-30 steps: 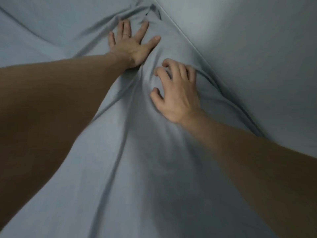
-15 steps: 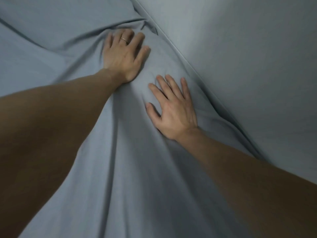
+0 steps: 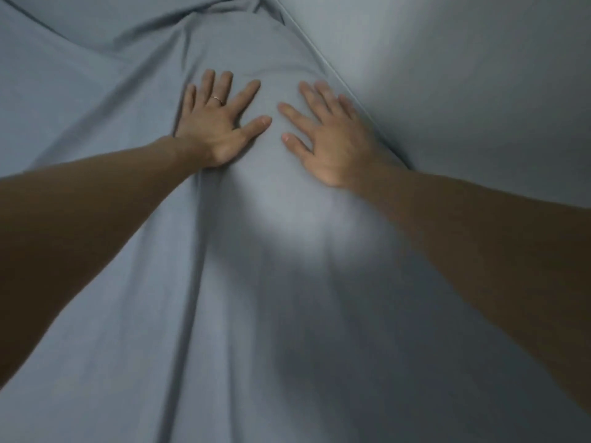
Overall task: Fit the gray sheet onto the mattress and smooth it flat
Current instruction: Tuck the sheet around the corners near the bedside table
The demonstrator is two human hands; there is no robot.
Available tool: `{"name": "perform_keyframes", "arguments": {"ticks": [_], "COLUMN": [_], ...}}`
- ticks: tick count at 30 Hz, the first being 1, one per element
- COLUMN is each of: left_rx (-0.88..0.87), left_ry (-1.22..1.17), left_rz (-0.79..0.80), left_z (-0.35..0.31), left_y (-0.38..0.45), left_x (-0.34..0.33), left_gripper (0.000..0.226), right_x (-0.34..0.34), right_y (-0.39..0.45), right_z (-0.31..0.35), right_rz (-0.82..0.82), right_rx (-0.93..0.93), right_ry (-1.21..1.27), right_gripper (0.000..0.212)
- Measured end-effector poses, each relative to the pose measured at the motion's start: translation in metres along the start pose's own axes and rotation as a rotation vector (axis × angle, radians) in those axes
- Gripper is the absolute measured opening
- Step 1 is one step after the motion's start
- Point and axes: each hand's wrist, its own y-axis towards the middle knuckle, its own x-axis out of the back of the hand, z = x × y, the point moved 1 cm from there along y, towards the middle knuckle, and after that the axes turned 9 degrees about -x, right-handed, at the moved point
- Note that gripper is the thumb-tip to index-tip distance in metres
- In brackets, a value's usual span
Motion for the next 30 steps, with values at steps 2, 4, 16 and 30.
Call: {"name": "perform_keyframes", "arguments": {"ticks": [2,4,16,30], "left_rx": [0.024,0.033,0.096,0.097], "left_ry": [0.008,0.007,0.023,0.029], "left_rz": [0.005,-0.001,0.033,-0.197], "left_z": [-0.003,-0.005,-0.008,0.063], "left_y": [0.006,0.011,0.014,0.002], "left_x": [0.004,0.005,0.001,-0.003], "left_gripper": [0.079,0.082,0.082,0.066], "right_x": [0.0,-0.001,0.007,-0.011], "right_y": [0.005,0.011,0.018,0.096], "right_z": [-0.016,-0.023,-0.002,0.046], "right_rz": [0.04,0.089,-0.091,0.009], "right_rx": [0.0,-0.019,-0.051,0.289], "right_ry": [0.084,0.206,0.009,0.002], "right_gripper": [0.066,0.066,0.063,0.076]}}
